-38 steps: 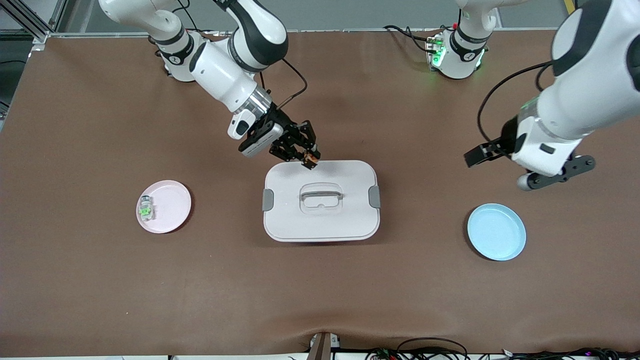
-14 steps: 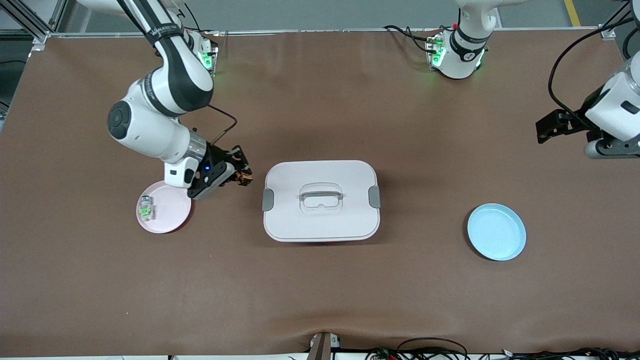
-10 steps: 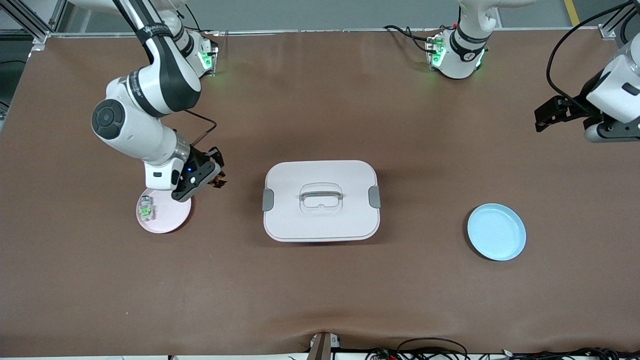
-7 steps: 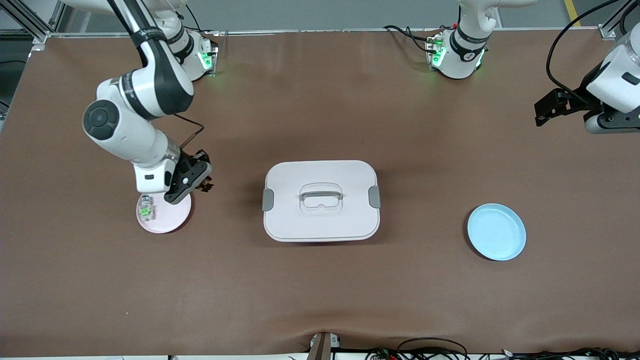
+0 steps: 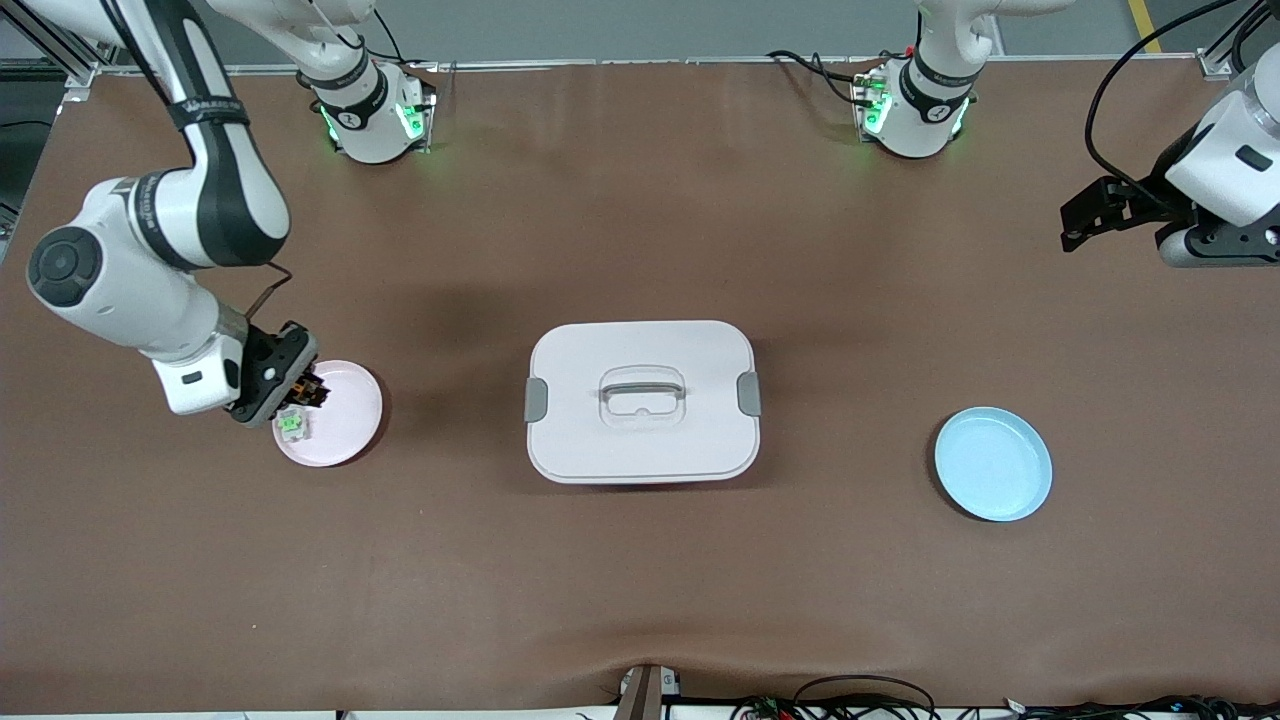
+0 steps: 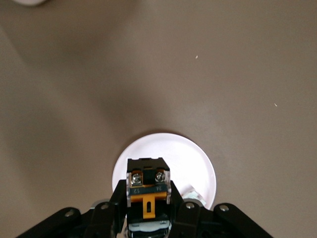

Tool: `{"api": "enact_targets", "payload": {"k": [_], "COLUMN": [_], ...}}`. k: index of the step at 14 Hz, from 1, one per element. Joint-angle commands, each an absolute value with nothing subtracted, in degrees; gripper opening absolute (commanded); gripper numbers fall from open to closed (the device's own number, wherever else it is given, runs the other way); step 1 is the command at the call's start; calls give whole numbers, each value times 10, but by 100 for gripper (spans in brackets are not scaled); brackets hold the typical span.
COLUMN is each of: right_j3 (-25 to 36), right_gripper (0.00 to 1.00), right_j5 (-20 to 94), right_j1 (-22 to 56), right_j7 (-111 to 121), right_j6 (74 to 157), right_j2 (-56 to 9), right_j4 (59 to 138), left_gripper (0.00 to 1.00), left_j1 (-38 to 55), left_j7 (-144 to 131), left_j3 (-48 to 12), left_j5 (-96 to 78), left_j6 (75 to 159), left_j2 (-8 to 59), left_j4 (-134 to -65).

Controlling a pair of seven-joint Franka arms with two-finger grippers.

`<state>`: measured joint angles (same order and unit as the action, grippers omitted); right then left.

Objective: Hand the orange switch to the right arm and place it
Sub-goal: 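Lower the switch onto the pink plate beside the green switch, right gripper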

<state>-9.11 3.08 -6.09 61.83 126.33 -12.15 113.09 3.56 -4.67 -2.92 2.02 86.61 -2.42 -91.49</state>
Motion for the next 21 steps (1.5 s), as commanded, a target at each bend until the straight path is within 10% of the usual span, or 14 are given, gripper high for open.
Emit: {"api": "enact_targets", "payload": {"k": [1, 21], "right_j3": [-103, -110], "right_gripper": [0, 0], "right_j5": [9, -45], "right_j1": [-78, -96], "right_j7": [656, 768], "right_j6": [1302, 1564], "right_j2": [-146, -219], "right_j4": [1138, 1268], "left_gripper": [100, 100], "left_j1": [42, 42], "left_j7": [-35, -35], "left_j3": [-24, -32], "left_j5": [10, 2], "left_j6": [872, 872], "left_j2": [-37, -37], "left_j4": [-921, -924]}}
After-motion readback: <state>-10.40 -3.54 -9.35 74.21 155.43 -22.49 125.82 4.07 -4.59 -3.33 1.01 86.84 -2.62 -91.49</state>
